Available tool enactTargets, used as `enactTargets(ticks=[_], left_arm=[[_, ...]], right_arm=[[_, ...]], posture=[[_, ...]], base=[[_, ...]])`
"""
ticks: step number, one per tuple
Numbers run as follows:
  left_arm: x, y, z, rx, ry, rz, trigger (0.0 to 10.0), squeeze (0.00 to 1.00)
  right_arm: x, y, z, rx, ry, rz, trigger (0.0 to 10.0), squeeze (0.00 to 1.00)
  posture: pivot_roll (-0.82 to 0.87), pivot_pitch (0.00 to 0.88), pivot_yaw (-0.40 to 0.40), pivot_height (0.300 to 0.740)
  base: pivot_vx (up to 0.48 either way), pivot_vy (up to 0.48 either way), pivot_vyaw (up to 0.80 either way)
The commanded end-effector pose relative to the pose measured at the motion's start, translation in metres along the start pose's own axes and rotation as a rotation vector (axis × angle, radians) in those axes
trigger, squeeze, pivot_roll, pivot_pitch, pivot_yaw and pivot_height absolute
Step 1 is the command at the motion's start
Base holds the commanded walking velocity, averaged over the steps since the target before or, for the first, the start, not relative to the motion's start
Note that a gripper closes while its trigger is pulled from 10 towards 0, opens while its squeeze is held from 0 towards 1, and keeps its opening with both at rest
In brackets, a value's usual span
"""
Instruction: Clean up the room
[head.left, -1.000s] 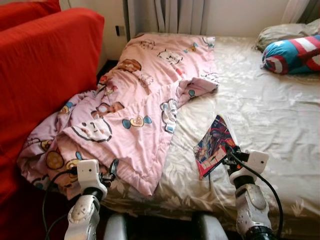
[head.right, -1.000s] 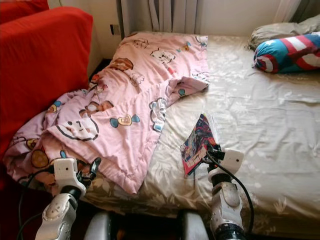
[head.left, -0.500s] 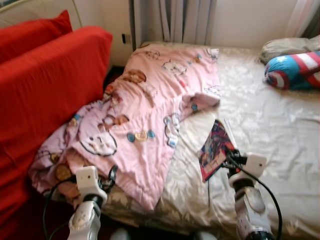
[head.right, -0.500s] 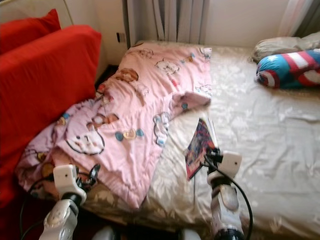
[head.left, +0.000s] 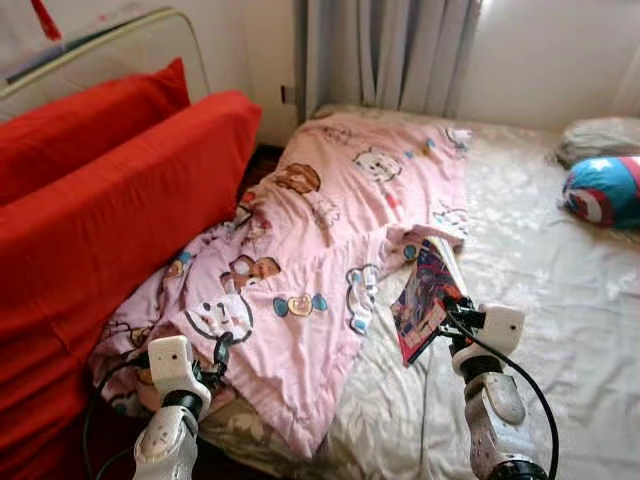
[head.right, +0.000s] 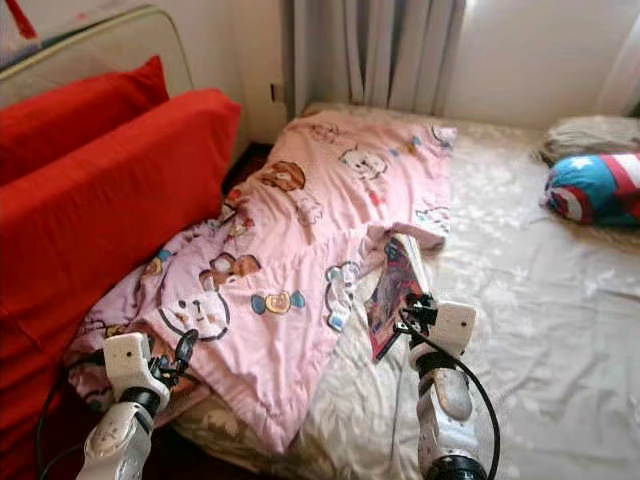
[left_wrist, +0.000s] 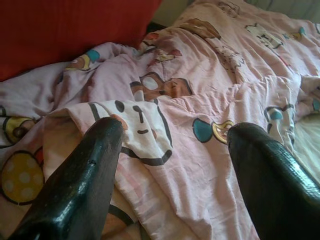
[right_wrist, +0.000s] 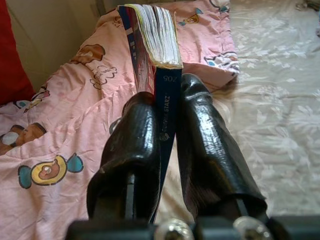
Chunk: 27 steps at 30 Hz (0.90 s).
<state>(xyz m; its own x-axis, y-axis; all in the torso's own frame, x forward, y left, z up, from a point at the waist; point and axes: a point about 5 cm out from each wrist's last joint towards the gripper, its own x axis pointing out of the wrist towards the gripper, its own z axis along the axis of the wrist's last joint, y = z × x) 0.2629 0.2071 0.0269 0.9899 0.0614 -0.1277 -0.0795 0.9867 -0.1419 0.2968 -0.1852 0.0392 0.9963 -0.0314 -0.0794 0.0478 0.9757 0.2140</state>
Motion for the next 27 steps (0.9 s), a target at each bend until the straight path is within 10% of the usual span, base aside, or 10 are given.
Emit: enactTargets(ticks=[1,27], left_arm=[[-0.002,0.001,-0.004,-0.012,0.008,0.008,10.0,0.0],[0.005,0.0,0.006,0.013,-0.037,-0.002,10.0,0.0]], right_arm=[[0.001,-0.002,0.004,-0.003,-0.019,-0.011,10.0,0.0],[0.004,0.009,0.004,0.018,-0.017,-0.034,10.0,0.0]], posture=[[-0.02,0.0,-0.042,0.74],[-0.01,0.001,-0.049,0.74]], base=[[0.0,0.0,0.0],[0.0,-0.218,-0.5]])
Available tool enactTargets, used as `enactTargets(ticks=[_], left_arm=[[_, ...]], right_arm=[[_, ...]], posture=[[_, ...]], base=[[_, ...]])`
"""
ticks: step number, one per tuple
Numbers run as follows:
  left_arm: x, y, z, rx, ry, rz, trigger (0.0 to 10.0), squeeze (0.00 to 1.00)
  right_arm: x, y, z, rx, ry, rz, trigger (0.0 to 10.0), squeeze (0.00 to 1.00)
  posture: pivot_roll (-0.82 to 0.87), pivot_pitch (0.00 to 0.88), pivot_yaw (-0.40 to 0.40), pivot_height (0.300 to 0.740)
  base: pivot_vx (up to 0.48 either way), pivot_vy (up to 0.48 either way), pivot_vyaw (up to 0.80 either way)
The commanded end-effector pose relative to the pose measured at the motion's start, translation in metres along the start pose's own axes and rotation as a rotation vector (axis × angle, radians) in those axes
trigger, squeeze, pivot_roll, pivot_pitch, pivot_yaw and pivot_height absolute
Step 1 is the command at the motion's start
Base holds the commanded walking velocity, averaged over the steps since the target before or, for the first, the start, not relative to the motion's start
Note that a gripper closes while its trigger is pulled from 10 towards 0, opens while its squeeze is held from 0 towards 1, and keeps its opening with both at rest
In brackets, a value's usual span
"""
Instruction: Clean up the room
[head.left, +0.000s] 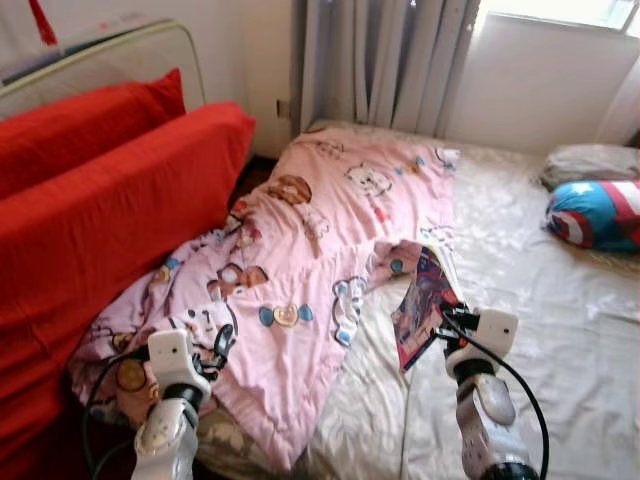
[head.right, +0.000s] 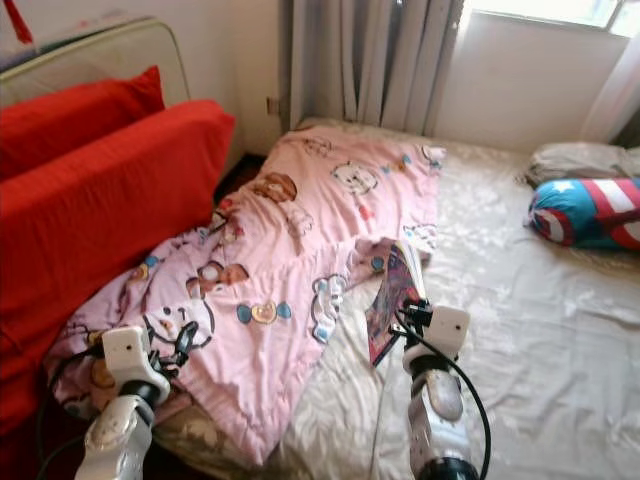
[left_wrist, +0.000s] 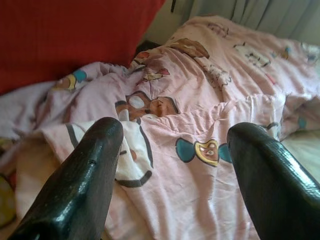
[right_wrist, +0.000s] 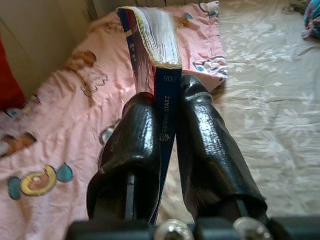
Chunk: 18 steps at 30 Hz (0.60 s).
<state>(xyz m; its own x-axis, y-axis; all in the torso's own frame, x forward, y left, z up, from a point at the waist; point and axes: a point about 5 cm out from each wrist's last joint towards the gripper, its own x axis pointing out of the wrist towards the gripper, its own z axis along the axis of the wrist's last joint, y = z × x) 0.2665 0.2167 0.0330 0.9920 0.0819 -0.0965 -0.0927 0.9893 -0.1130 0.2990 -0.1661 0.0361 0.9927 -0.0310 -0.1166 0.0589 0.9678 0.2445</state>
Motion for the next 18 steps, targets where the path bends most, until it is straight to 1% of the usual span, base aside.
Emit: enactTargets(ticks=[1,4,7,12,18], left_arm=[[0.0012,-0.0087,-0.0012,-0.016,-0.004,-0.018,10.0,0.0],[0.0012,-0.0088,-0.0012,-0.017,-0.004,-0.019,10.0,0.0],[0.0013,-0.0093,-0.001,-0.016,-0.005,-0.02,10.0,0.0],[0.0019,-0.0092,-0.0005,-0.016,-0.007,-0.021,10.0,0.0],[0.0021,-0.01,-0.0003,-0.017,-0.009,-0.023,10.0,0.0]], right_arm=[[0.0015,-0.0086,0.0114,-0.014,-0.055,-0.025,10.0,0.0],[0.0019,-0.0087,0.0105,-0.004,-0.045,-0.032,10.0,0.0],[0.0021,-0.0089,0.0101,0.016,-0.042,-0.038,10.0,0.0],[0.0017,-0.0079,0.0094,-0.002,-0.041,-0.033,10.0,0.0],[0.0013,-0.007,0.0086,-0.002,-0.044,-0.033,10.0,0.0]], posture=[[-0.01,0.001,-0.049,0.74],[-0.01,0.005,-0.047,0.74],[-0.01,0.007,-0.047,0.74],[-0.01,0.01,-0.045,0.74],[-0.01,0.01,-0.045,0.74]], base=[[0.0,-0.401,0.0],[0.0,-0.4,0.0],[0.0,-0.4,-0.69],[0.0,-0.397,-0.69],[0.0,-0.397,0.0]])
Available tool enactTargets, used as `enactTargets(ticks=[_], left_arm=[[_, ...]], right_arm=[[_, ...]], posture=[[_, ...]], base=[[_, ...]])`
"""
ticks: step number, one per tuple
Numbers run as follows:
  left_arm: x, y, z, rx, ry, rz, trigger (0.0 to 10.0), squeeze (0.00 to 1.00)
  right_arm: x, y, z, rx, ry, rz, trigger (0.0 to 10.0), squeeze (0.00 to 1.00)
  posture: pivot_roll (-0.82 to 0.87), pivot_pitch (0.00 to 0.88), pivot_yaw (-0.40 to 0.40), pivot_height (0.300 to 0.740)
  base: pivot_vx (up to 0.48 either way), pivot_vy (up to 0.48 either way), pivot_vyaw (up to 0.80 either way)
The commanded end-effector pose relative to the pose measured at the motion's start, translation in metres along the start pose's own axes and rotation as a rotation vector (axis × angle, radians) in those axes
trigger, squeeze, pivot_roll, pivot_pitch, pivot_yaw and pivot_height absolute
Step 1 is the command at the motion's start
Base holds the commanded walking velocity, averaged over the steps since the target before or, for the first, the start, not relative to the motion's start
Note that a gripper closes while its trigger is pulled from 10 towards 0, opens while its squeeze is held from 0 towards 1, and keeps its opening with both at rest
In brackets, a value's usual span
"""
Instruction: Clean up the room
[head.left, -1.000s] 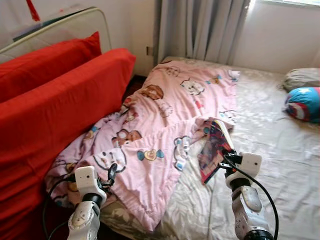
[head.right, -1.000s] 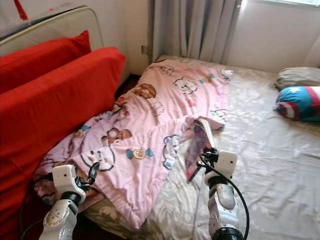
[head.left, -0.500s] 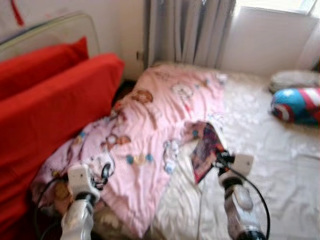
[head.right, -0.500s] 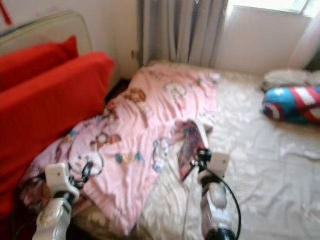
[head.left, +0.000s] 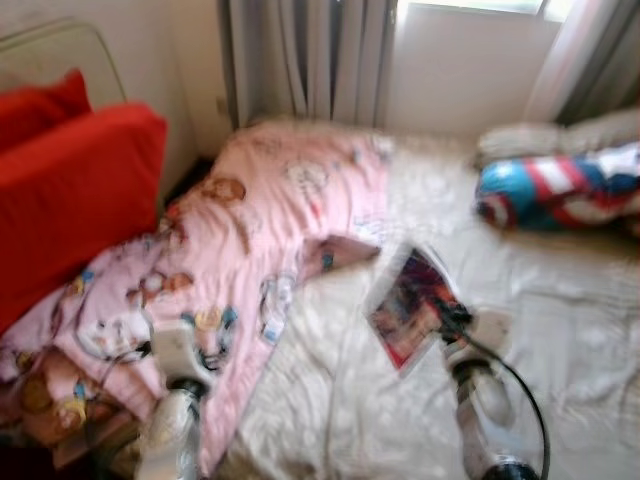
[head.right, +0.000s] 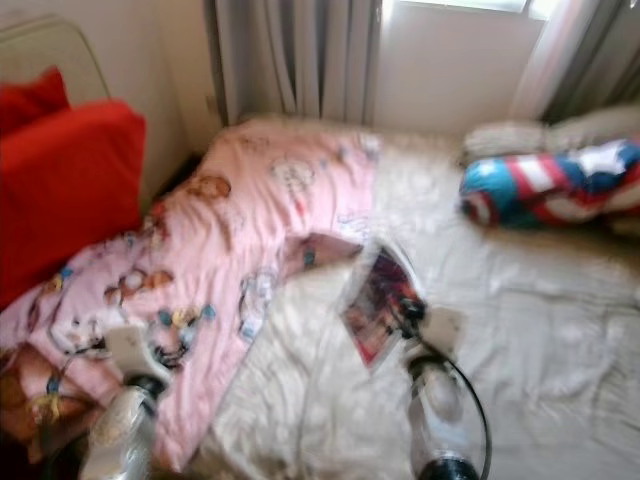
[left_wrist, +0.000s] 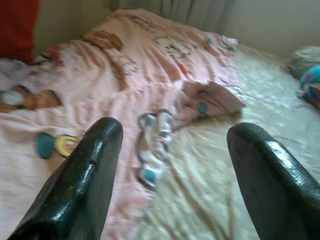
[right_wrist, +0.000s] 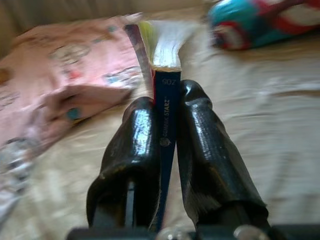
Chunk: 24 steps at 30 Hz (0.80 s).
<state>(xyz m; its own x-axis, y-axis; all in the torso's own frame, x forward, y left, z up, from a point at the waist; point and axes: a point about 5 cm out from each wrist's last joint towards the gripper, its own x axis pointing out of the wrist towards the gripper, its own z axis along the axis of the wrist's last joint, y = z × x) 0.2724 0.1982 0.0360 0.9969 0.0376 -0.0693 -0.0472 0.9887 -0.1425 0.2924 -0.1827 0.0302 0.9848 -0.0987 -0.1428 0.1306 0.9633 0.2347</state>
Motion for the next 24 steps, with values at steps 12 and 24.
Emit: enactTargets(ticks=[12,24], left_arm=[[-0.0021,0.0093,-0.0004,0.01,0.01,0.027,10.0,0.0],[-0.0019,0.0087,0.0,0.013,0.007,0.025,10.0,0.0]], right_arm=[[0.0056,0.0109,0.0105,0.005,-0.053,0.041,10.0,0.0],[0.0056,0.0116,0.0087,0.013,-0.038,0.045,10.0,0.0]], posture=[[-0.01,0.011,-0.047,0.74],[-0.01,0.013,-0.048,0.74]], base=[[0.0,-0.099,0.0],[0.0,-0.233,-0.49]])
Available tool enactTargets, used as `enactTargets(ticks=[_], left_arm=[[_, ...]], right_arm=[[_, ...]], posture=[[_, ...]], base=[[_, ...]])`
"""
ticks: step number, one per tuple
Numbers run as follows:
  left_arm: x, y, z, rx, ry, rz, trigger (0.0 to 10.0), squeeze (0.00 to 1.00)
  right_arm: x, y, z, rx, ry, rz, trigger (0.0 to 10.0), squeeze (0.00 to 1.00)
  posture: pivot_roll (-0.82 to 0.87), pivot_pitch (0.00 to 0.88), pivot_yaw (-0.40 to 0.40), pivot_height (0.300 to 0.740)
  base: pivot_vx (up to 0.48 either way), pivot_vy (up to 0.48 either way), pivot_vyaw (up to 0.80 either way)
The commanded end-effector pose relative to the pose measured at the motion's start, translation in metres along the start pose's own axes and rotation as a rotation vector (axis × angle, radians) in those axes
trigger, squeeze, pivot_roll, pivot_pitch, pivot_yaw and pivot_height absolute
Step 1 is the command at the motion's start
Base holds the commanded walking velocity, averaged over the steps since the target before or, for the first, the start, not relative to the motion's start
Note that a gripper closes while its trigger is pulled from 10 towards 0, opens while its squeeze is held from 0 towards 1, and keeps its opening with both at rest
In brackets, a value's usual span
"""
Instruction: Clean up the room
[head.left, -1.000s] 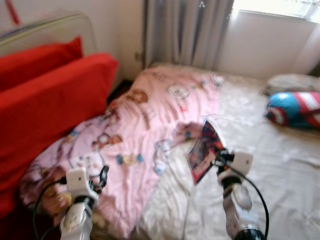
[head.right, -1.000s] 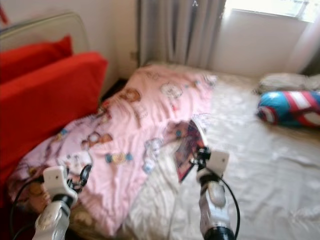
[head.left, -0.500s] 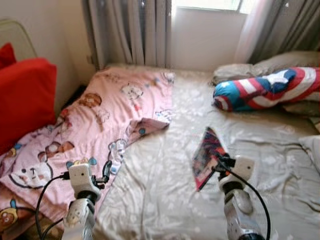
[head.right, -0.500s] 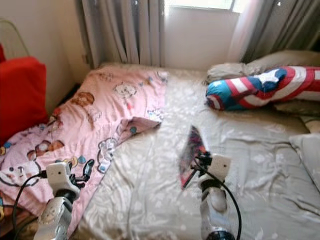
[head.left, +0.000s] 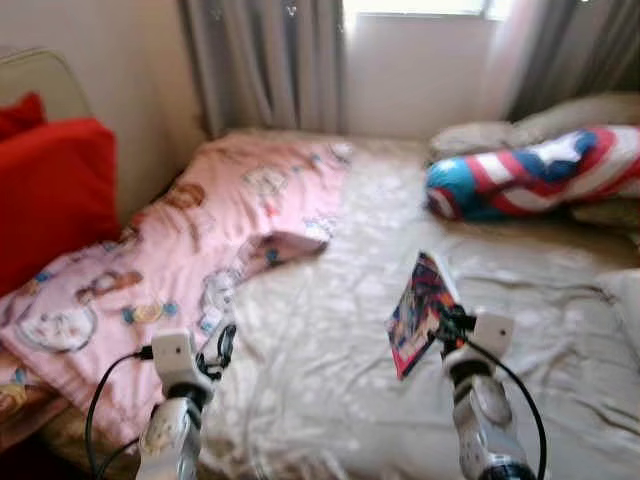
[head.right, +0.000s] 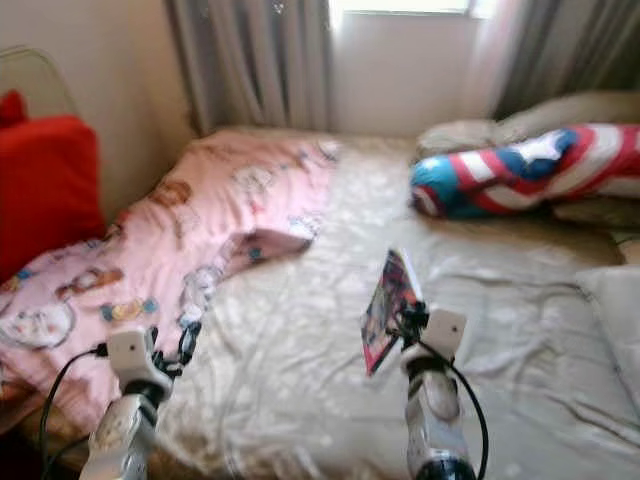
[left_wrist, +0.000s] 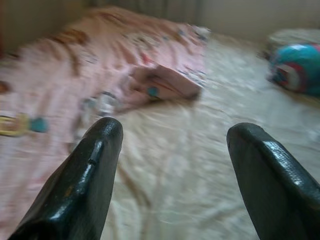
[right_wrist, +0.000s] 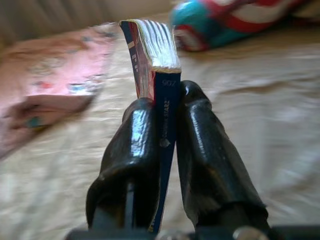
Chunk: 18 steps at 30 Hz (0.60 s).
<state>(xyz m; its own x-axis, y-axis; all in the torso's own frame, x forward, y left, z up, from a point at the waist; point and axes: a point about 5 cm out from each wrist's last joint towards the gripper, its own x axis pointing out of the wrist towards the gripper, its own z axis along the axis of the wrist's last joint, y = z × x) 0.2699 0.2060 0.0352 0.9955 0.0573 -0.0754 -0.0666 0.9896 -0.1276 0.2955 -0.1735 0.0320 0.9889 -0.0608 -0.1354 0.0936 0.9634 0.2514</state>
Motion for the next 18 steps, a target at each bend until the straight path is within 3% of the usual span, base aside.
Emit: enactTargets(ticks=[1,18], left_arm=[[0.0004,0.0007,-0.0001,-0.001,0.004,0.004,10.0,0.0],[0.0011,0.0002,0.0002,-0.002,0.003,0.003,10.0,0.0]], right_arm=[[0.0037,0.0019,0.0087,0.0,-0.04,0.006,10.0,0.0],[0.0034,0.0033,0.0089,-0.006,-0.048,0.009,10.0,0.0]], posture=[[-0.01,0.012,-0.048,0.74],[-0.01,0.014,-0.046,0.74]], base=[[0.0,-0.36,-0.75],[0.0,-0.361,0.0]])
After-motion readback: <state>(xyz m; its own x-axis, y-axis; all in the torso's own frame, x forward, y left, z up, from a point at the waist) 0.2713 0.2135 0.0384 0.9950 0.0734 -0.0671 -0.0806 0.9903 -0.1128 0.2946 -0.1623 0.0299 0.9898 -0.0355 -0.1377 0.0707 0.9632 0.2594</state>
